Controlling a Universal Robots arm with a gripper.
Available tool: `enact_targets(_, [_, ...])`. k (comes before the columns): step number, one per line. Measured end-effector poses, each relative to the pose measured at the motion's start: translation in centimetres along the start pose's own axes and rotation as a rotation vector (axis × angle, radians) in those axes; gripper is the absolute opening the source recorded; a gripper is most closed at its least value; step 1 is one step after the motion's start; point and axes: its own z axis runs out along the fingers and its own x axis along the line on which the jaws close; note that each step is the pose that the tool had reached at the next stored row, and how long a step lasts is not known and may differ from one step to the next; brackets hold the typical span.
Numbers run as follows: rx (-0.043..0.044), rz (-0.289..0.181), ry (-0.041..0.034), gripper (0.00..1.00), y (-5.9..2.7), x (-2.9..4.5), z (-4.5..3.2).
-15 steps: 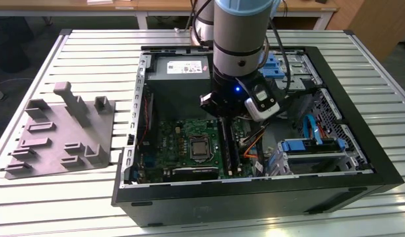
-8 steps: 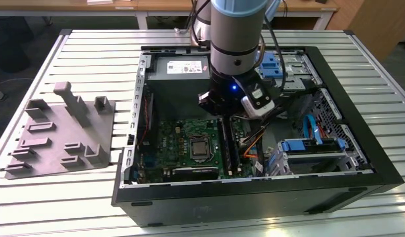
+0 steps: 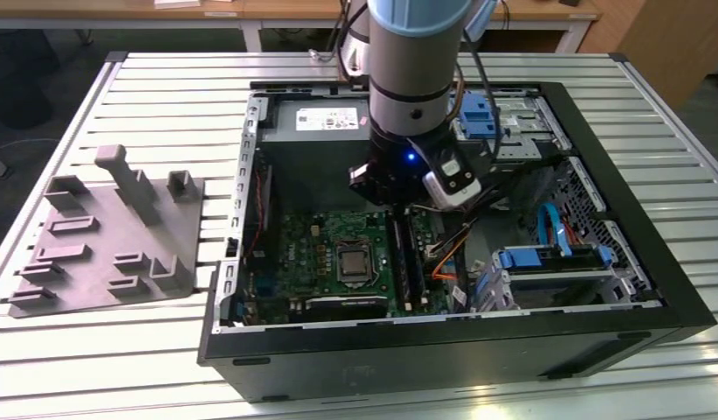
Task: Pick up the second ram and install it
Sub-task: 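Press down the second ram until it locks into place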
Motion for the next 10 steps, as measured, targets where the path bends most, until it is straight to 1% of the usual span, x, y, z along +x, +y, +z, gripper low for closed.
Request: enact_targets(10, [0.0015,0.0,0.0003,0.1,0.21,0.06,0.87])
